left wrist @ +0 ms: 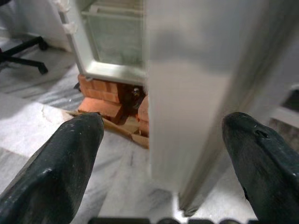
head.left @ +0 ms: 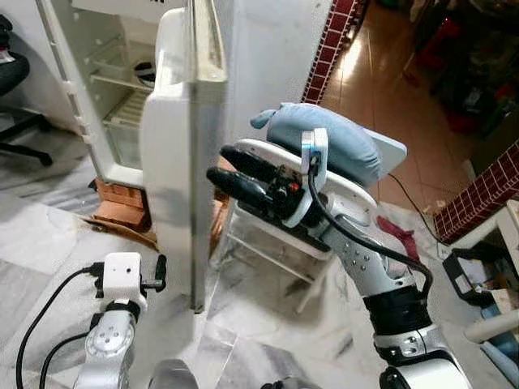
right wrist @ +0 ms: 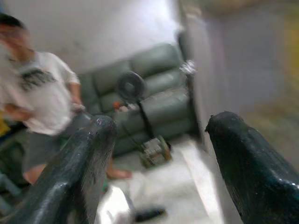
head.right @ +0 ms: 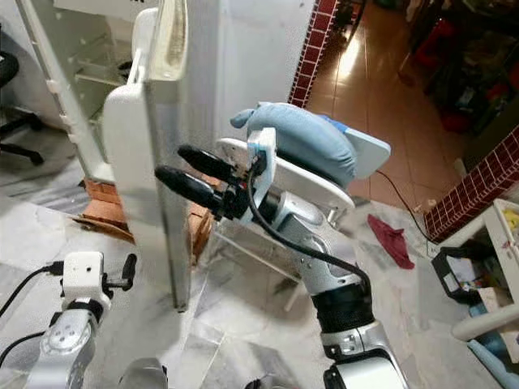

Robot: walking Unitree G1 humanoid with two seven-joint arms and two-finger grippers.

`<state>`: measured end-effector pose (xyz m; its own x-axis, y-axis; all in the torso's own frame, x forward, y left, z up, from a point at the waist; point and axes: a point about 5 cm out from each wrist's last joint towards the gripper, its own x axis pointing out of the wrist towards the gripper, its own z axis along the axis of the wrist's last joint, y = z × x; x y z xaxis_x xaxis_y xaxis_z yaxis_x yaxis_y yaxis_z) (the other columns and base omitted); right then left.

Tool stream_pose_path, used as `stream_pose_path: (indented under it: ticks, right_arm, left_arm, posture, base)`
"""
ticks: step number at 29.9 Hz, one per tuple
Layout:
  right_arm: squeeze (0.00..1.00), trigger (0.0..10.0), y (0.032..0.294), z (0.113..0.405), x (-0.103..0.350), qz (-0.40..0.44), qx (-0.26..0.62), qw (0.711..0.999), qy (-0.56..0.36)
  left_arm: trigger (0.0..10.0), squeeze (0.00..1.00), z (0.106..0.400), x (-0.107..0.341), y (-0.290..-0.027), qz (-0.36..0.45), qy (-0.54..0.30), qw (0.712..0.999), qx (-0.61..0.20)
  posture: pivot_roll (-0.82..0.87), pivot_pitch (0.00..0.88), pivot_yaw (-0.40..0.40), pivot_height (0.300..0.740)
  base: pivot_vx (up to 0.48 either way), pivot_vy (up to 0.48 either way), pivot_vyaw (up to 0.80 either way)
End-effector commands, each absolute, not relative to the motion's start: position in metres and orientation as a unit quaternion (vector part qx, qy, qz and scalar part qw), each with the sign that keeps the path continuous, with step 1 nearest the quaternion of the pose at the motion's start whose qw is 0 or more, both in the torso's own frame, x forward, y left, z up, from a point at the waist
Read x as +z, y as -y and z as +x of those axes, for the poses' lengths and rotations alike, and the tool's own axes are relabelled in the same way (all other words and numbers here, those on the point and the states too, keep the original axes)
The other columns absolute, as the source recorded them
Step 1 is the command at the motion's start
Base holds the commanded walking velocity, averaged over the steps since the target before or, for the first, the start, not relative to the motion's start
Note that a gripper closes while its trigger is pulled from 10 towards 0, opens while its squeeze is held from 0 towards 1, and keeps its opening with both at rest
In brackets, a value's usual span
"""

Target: Restocking fridge

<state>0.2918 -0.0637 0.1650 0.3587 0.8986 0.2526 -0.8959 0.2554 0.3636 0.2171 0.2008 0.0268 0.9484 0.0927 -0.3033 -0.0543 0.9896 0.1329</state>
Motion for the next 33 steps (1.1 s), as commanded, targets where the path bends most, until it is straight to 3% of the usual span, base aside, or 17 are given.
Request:
stream_pose_path:
  ticks: [1, 11, 15, 17, 19, 22, 26, 28, 29, 33]
  right_arm:
    - [0.0, 10.0, 0.072, 0.293, 0.154, 0.22, 0.542, 0.811, -0.026]
    - [0.0, 10.0, 0.07, 0.29, 0.137, 0.191, 0.535, 0.822, -0.049]
    - [0.0, 10.0, 0.069, 0.291, 0.137, 0.183, 0.534, 0.824, -0.048]
    - [0.0, 10.0, 0.07, 0.292, 0.136, 0.17, 0.531, 0.829, -0.046]
    - [0.0, 10.0, 0.077, 0.294, 0.134, 0.161, 0.517, 0.839, -0.046]
    - [0.0, 10.0, 0.081, 0.294, 0.131, 0.16, 0.509, 0.844, -0.049]
    - [0.0, 10.0, 0.081, 0.292, 0.123, 0.148, 0.505, 0.848, -0.057]
    - [0.0, 10.0, 0.08, 0.291, 0.119, 0.142, 0.503, 0.851, -0.06]
    - [0.0, 10.0, 0.079, 0.293, 0.116, 0.136, 0.494, 0.857, -0.064]
    - [0.0, 10.0, 0.083, 0.297, 0.111, 0.12, 0.466, 0.874, -0.067]
  left_arm:
    - [10.0, 0.0, 0.22, 0.026, -0.198, 0.065, -0.154, 0.986, 0.026]
    - [10.0, 0.0, 0.259, 0.034, -0.175, 0.125, -0.131, 0.977, -0.11]
    - [10.0, 0.0, 0.275, 0.036, -0.183, 0.163, -0.133, 0.972, -0.103]
    - [10.0, 0.0, 0.289, 0.044, -0.21, 0.191, -0.129, 0.973, -0.016]
    - [10.0, 0.0, 0.287, 0.055, -0.263, 0.157, -0.125, 0.969, 0.147]
    - [10.0, 0.0, 0.278, 0.055, -0.277, 0.17, -0.123, 0.963, 0.17]
    - [10.0, 0.0, 0.268, 0.049, -0.271, 0.185, -0.111, 0.962, 0.165]
    - [10.0, 0.0, 0.266, 0.043, -0.256, 0.175, -0.105, 0.968, 0.143]
    - [10.0, 0.0, 0.266, 0.04, -0.237, 0.161, -0.095, 0.976, 0.114]
    - [10.0, 0.0, 0.268, 0.042, -0.215, 0.14, -0.08, 0.983, 0.087]
  posture:
    - [0.15, 0.0, -0.133, 0.74]
    - [0.14, 0.0, -0.137, 0.74]
    - [0.13, 0.0, -0.135, 0.74]
    - [0.12, 0.0, -0.128, 0.74]
    - [0.11, 0.0, -0.122, 0.74]
    - [0.11, 0.0, -0.122, 0.74]
    - [0.11, 0.0, -0.115, 0.74]
    - [0.12, 0.0, -0.116, 0.74]
    - [0.12, 0.0, -0.116, 0.74]
    - [0.12, 0.0, -0.119, 0.74]
  base:
    - [0.0, 0.0, 0.0]
    - [0.0, 0.0, 0.0]
    - [0.0, 0.0, 0.0]
    - [0.0, 0.0, 0.0]
    - [0.0, 0.0, 0.0]
    - [0.0, 0.0, 0.0]
    - [0.0, 0.0, 0.0]
    - [0.0, 0.0, 0.0]
    - [0.0, 0.0, 0.0]
    - [0.0, 0.0, 0.0]
